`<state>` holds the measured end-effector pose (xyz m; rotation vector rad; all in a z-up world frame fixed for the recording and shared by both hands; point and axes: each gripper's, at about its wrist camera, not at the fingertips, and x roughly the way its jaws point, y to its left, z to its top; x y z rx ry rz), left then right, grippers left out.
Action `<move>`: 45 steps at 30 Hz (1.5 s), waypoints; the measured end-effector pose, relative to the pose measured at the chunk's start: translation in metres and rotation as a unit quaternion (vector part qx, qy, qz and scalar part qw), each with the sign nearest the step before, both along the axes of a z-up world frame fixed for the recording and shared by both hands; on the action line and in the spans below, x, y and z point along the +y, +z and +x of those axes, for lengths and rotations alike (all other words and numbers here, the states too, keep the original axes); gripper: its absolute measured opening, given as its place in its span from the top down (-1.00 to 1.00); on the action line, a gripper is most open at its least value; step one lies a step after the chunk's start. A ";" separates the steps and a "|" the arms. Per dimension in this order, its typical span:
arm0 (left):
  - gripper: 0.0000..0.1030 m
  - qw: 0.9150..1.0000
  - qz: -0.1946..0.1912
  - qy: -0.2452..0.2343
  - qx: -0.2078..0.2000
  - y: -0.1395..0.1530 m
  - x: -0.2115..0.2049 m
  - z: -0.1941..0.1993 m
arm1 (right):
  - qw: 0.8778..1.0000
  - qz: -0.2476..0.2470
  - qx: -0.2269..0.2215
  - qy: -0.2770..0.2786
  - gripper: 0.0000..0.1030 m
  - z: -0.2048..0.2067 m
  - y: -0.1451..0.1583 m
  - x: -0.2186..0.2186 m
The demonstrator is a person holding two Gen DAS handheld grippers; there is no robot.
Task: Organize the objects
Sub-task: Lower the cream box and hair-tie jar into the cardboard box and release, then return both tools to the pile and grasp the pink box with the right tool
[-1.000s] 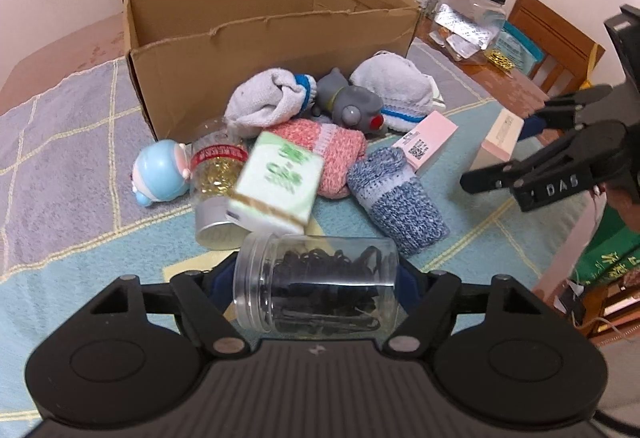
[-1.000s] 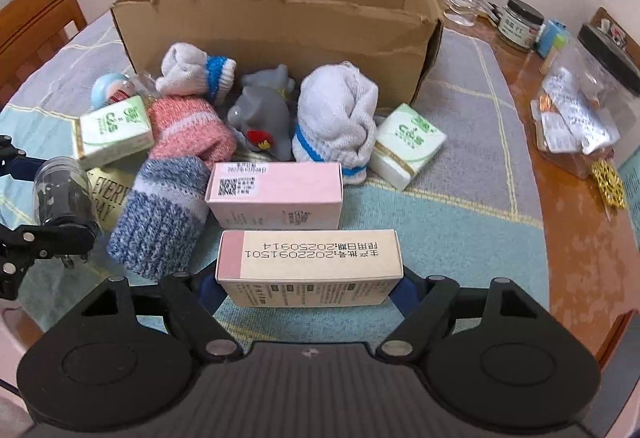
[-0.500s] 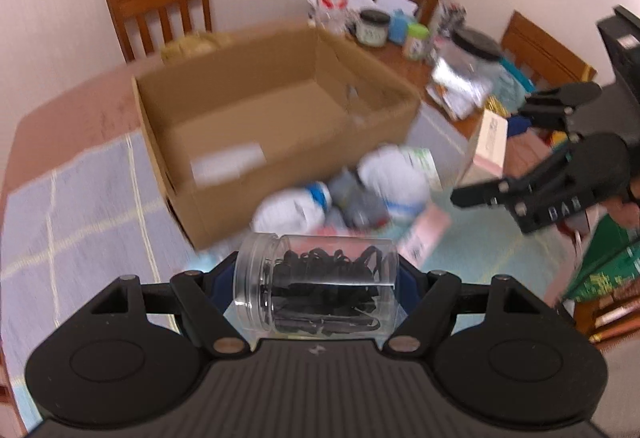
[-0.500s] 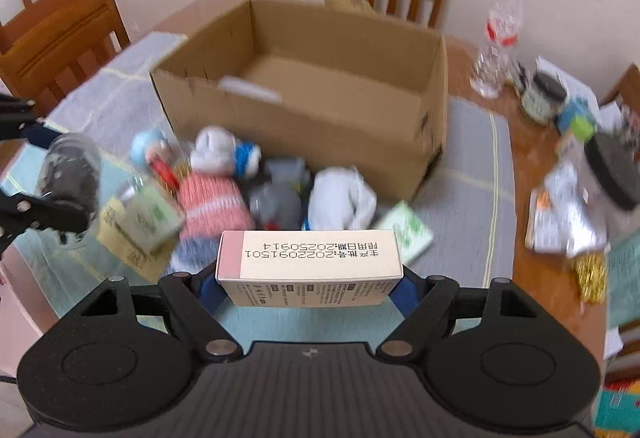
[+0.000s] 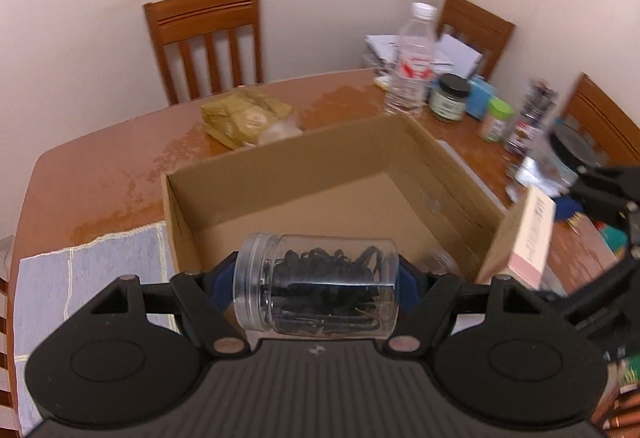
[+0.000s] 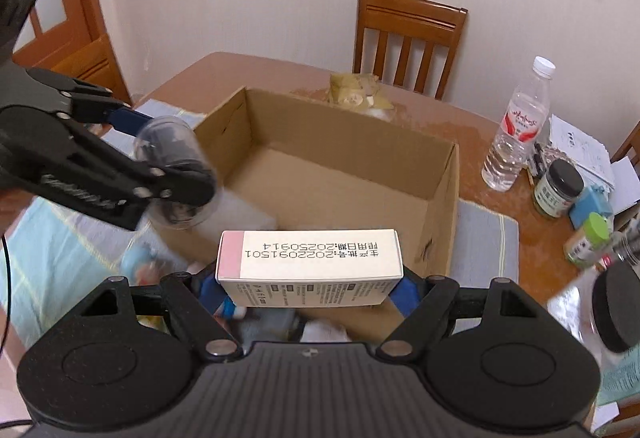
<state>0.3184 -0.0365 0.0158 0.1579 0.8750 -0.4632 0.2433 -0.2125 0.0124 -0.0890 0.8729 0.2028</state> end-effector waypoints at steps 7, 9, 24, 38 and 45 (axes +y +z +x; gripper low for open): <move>-0.80 0.999 0.009 0.042 0.010 -0.018 -0.005 0.040 | 0.999 -0.007 0.026 -0.021 -0.66 0.049 -0.019 -0.007; -0.83 0.999 0.004 0.047 0.004 -0.019 -0.004 0.041 | 0.999 -0.004 0.032 -0.029 -0.78 0.056 -0.024 -0.010; -0.90 0.998 0.014 0.052 -0.016 -0.006 0.008 -0.005 | 0.999 -0.015 0.023 -0.030 -1.00 0.034 -0.025 -0.005; -0.91 0.996 0.037 0.084 -0.001 -0.034 0.031 -0.090 | 0.996 -0.019 0.042 -0.077 -1.00 -0.036 -0.061 -0.004; -0.91 0.994 0.056 0.096 -0.008 -0.049 0.035 -0.122 | 0.990 -0.006 0.071 -0.125 -1.00 -0.044 -0.084 -0.010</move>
